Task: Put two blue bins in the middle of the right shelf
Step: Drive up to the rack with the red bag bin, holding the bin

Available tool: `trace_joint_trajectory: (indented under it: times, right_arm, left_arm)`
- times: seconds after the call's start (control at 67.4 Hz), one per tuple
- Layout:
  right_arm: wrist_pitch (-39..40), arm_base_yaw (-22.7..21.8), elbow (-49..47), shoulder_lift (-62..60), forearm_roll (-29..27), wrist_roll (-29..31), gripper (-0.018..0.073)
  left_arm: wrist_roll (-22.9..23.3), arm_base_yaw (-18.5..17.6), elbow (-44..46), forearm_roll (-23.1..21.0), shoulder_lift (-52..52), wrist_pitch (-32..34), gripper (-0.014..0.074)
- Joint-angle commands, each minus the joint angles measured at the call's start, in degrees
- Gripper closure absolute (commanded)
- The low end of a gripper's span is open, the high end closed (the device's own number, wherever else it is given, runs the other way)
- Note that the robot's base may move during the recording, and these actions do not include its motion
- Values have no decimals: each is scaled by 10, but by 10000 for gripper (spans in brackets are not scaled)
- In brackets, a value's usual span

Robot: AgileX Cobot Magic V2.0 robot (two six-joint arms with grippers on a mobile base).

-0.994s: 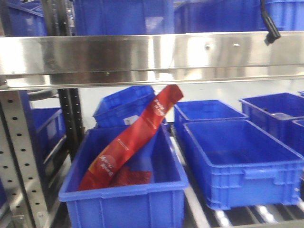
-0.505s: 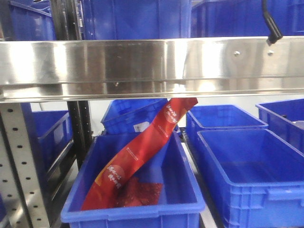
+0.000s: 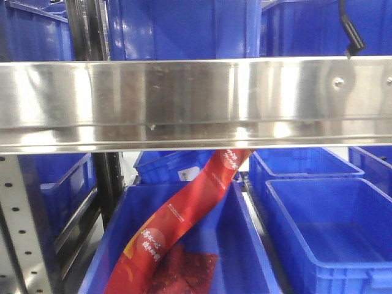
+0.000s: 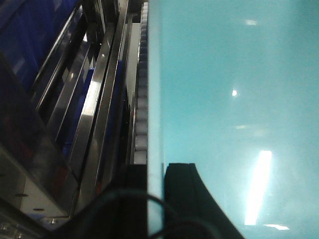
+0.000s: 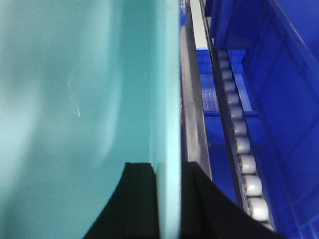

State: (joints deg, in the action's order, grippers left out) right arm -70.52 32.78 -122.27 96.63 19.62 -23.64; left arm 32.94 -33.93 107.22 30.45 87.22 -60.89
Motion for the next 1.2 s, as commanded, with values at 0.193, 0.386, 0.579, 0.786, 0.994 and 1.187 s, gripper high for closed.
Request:
trace_joint_trajectory:
  times: [0.193,0.386,0.579,0.786,0.994,1.187]
  right_arm:
    - [42,-1,-10,-13,31,1,726]
    - [42,-1,-10,-13,31,1,726]
    - [42,-1,-10,-13,31,1,726]
    - [42,-1,-10,-13,31,1,726]
    - [42,-1,-10,-13,31,1,726]
    - [42,-1,-10,-13,31,1,726]
  left_arm:
    - [3,-1,10,19,-13,37,707]
    - [3,-1,10,19,-13,37,707]
    - [3,-1,10,19,-13,37,707]
    - [3,-1,10,19,-13,37,707]
    - [3,-1,10,19,-13,50,707]
    - [3,-1,10,19,-13,55,707]
